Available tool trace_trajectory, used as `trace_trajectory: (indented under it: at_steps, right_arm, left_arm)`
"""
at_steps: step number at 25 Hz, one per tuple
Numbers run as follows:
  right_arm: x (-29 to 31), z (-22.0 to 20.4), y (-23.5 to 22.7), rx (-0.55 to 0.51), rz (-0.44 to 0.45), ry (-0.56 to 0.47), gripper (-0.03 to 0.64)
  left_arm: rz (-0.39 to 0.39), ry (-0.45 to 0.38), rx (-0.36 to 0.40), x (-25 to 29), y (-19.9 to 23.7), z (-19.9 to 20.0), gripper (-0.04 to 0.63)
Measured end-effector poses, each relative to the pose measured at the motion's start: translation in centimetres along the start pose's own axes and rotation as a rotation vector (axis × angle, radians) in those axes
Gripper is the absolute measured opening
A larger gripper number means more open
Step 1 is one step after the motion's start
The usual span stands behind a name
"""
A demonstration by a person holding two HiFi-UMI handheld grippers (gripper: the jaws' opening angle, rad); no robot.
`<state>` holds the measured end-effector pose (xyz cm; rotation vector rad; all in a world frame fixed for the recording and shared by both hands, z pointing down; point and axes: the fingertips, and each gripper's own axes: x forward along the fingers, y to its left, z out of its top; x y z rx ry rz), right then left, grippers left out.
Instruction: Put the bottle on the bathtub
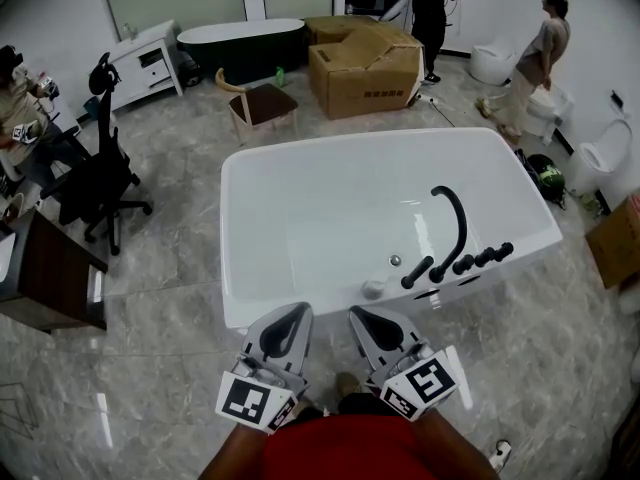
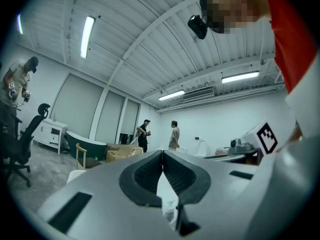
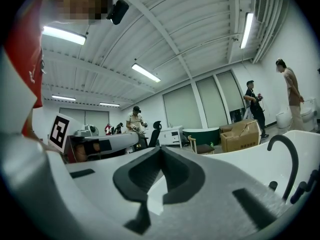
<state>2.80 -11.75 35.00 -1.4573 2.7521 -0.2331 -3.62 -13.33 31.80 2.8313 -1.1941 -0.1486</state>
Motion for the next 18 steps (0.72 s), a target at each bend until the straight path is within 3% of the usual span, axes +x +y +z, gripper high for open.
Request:
trace_trajectory:
  at_steps: [18]
  right_arm:
    - [-0.2,-0.7,-1.5,0.015,-0.009,0.0,0.005]
  left_arm:
    - [0.013,0.007,0.015,0.1,0.1,-0.1,0.011]
